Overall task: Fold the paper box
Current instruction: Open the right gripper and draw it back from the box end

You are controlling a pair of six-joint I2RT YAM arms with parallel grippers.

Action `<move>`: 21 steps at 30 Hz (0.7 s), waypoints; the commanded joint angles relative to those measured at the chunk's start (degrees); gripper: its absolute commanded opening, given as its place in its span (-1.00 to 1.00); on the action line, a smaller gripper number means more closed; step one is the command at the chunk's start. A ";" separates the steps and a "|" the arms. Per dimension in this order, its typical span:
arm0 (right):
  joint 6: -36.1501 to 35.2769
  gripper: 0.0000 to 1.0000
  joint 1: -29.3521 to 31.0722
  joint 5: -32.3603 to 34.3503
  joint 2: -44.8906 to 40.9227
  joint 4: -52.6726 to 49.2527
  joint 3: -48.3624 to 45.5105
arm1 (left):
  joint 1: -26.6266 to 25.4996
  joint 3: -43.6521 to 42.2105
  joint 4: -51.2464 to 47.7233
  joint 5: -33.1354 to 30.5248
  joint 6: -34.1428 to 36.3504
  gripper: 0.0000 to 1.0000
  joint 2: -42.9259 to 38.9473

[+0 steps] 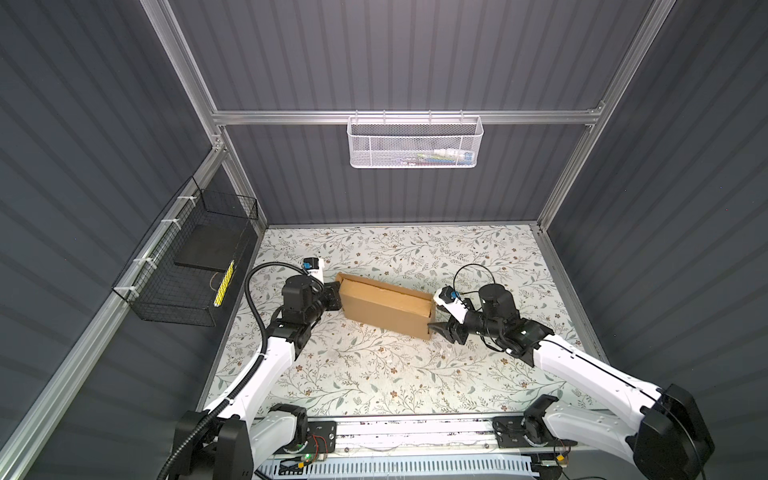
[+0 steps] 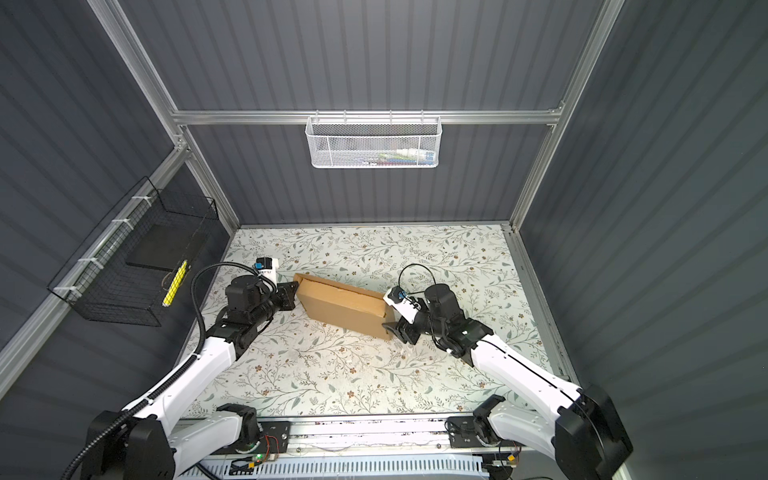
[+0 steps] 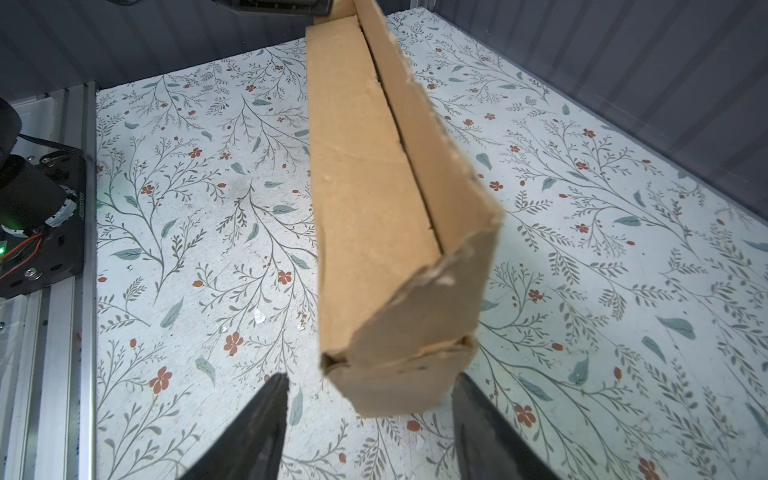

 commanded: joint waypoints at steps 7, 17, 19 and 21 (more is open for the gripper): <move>0.23 0.26 -0.12 4.83 -7.45 -7.07 -1.14 | -1.46 1.10 -7.36 -2.58 -1.01 -1.00 1.55; 4.62 0.14 -0.10 10.46 -9.01 -5.03 1.35 | -2.76 1.91 -7.98 -3.83 -1.01 -1.00 1.50; 6.73 0.13 -0.05 11.00 -7.86 -7.42 4.12 | -2.86 1.94 -8.07 -3.83 -1.01 -1.00 1.49; 9.48 0.10 0.04 12.51 -6.66 -11.51 7.59 | -3.00 1.94 -8.15 -3.88 -1.01 -1.00 1.57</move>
